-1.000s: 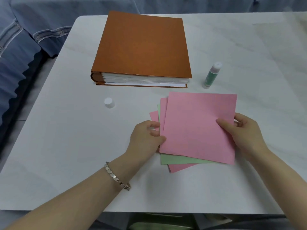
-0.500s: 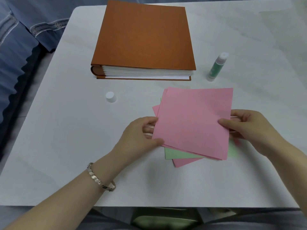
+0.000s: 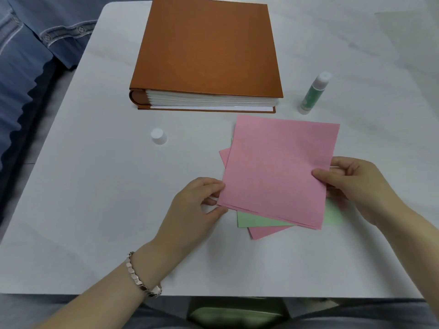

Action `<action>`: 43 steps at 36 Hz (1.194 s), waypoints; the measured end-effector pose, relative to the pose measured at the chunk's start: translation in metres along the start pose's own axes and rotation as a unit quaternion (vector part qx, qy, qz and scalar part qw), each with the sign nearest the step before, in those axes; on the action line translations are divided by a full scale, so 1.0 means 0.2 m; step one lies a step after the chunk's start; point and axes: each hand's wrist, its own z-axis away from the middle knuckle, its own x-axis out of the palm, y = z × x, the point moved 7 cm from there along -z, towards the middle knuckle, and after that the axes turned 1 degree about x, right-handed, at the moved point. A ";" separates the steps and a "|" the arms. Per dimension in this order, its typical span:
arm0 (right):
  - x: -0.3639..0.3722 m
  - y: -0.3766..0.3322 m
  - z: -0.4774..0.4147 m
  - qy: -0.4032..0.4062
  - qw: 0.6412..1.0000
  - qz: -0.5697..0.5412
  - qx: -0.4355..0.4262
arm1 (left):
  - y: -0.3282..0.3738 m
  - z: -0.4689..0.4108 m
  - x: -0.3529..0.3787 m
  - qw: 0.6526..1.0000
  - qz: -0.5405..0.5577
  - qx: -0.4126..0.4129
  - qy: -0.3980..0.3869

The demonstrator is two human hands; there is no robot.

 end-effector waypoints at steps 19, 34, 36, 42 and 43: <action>0.00 0.03 0.00 0.000 1.000 0.002 -0.002 | 0.01 0.01 0.00 1.000 -0.015 -0.010 0.012; -0.02 0.03 -0.01 0.007 0.999 0.031 -0.008 | 0.00 0.01 0.00 1.000 -0.017 -0.012 0.017; -0.03 0.03 -0.01 0.020 0.998 0.051 -0.017 | 0.00 0.01 0.00 1.000 -0.016 -0.012 0.018; -0.07 0.01 -0.02 0.027 0.992 0.123 -0.018 | 0.00 0.01 0.00 1.000 -0.015 -0.015 0.023; -0.07 0.01 -0.02 0.021 0.990 0.137 -0.010 | 0.00 0.01 0.00 1.000 -0.016 -0.015 0.023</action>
